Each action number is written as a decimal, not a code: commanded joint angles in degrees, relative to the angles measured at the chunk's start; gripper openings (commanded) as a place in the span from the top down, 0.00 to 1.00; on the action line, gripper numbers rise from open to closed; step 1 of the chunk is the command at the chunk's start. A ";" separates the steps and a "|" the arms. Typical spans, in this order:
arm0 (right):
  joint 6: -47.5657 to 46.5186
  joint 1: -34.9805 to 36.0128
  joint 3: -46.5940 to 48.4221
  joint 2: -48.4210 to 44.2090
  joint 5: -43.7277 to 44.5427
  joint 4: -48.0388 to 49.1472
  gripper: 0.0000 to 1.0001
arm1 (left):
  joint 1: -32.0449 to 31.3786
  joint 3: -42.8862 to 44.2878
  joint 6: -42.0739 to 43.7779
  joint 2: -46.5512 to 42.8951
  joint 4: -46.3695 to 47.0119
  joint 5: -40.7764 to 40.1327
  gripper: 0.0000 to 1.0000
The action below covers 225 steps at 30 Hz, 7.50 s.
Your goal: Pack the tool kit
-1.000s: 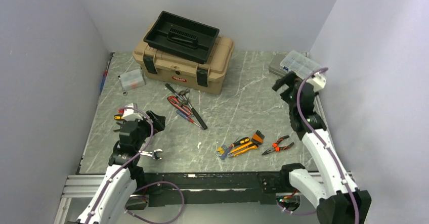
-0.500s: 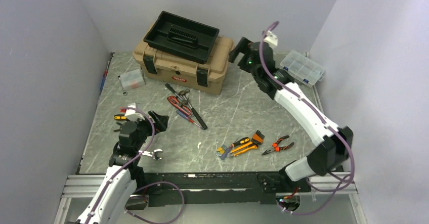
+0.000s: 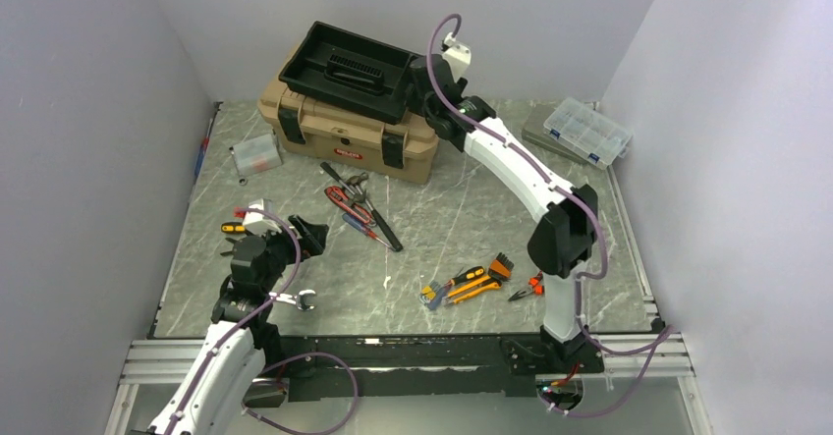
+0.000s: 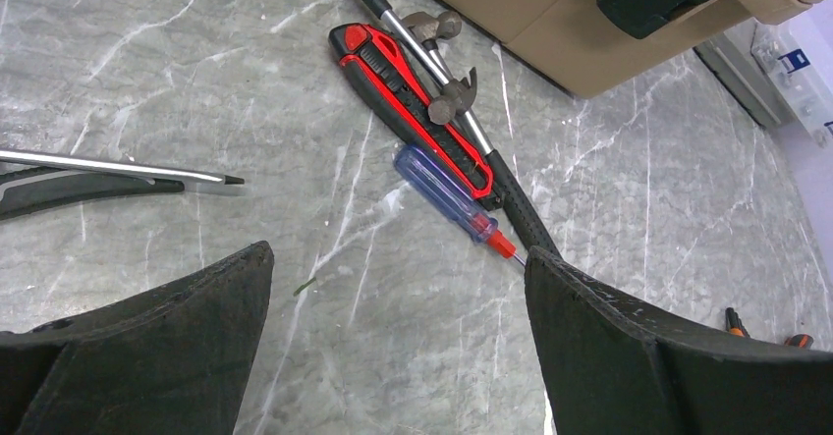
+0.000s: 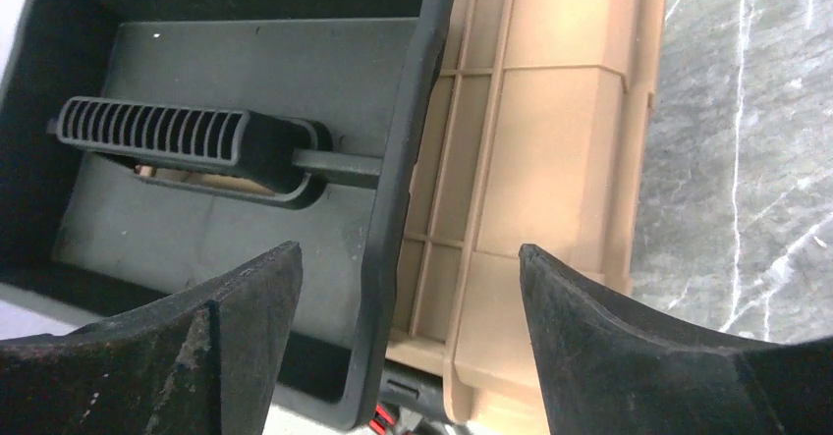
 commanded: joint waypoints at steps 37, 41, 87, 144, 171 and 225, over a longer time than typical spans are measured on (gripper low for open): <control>2.74 0.43 2.14 1.87 -10.68 7.17 1.00 | -0.25 1.22 1.14 0.18 0.88 -0.37 0.03; 3.35 -0.65 1.84 -0.54 -13.37 9.29 1.00 | -0.25 1.14 1.27 0.09 0.89 -0.58 0.04; 7.20 -31.58 -74.83 -44.04 -4.97 13.94 1.00 | -0.30 0.61 1.58 1.08 2.20 -0.26 0.02; -24.24 -10.21 -36.49 -30.06 -33.92 14.28 0.03 | 11.93 43.63 -4.32 29.12 -13.16 2.08 0.01; -0.54 -13.43 -26.97 -8.34 -30.04 21.30 0.06 | 19.60 97.88 0.95 87.69 -7.73 15.77 0.01; -10.35 -16.67 -4.90 6.35 -54.64 2.46 0.08 | 2.97 33.73 -2.16 22.57 -15.44 8.66 0.07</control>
